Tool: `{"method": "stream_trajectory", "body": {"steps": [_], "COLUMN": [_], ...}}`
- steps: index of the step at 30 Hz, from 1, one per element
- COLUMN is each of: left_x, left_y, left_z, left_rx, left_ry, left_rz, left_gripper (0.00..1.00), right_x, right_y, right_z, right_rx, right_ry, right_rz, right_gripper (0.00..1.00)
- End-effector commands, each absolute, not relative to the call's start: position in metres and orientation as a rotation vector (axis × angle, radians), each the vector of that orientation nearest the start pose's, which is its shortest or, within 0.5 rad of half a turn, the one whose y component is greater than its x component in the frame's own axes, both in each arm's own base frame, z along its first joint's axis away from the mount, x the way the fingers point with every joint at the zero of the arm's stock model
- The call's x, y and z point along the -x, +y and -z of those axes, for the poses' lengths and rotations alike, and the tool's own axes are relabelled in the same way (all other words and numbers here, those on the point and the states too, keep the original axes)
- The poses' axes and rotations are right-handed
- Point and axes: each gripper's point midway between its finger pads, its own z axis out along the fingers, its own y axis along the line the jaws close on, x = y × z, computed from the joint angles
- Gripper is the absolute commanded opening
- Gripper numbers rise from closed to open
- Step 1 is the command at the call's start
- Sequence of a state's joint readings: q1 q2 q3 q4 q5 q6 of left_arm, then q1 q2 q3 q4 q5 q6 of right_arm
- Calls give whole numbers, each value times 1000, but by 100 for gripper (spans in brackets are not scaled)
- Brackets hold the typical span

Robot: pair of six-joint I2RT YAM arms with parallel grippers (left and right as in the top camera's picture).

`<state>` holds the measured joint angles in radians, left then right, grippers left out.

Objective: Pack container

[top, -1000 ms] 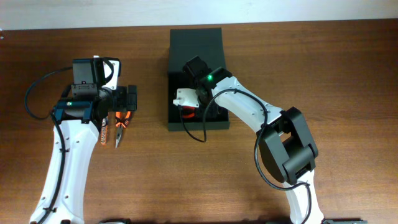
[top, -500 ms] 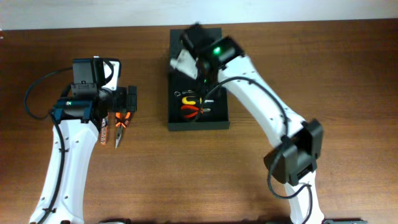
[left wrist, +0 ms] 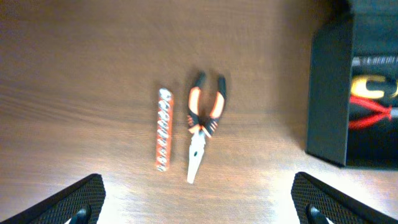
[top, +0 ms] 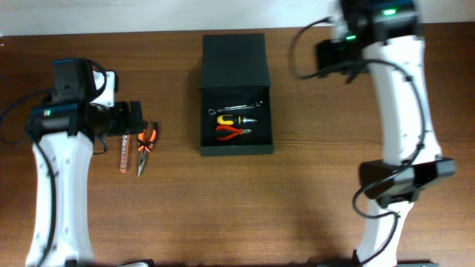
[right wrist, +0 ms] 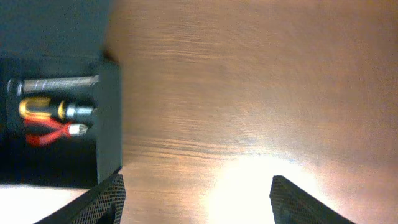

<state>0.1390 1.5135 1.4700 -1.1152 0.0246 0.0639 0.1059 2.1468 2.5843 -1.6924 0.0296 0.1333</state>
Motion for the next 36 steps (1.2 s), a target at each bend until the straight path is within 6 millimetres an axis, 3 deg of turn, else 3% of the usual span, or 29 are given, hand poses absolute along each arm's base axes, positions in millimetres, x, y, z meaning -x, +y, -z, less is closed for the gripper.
{"method": "stream_trajectory", "body": {"steps": [1, 5, 9, 12, 15, 18, 21, 24, 29, 36], "left_x": [-355, -357, -355, -357, -363, -368, -369, -372, -376, -374], "left_y": [33, 28, 21, 10, 2, 5, 1, 1, 6, 22], "left_z": [-162, -126, -95, -81, -76, -75, -75, -74, -74, -60], "left_rx": [106, 99, 64, -62, -189, -235, -251, -145, -103, -38], "left_ry": [2849, 2956, 3052, 3081, 3073, 3063, 3059, 3057, 3040, 3082], "left_rz": [97, 161, 214, 231, 171, 22, -10, -7, -9, -7], "left_gripper": [96, 95, 95, 95, 95, 94, 93, 93, 84, 83], "right_x": [-434, -435, -436, -439, -441, -442, -443, -443, -444, -444], "right_y": [25, -4, -21, -28, -29, -29, -29, -29, -30, -34], "right_z": [-264, -264, -264, -262, -259, -256, -254, -254, -254, -253], "right_rx": [-290, -393, -446, -465, -468, -469, -471, -470, -470, -475], "right_ry": [2814, 2797, 2783, 2778, 2778, 2784, 2790, 2788, 2785, 2785], "right_rz": [-190, -216, -206, -200, -199, -199, -198, -199, -192, -161], "right_gripper": [73, 74, 87, 93, 93, 93, 93, 93, 93, 93]}}
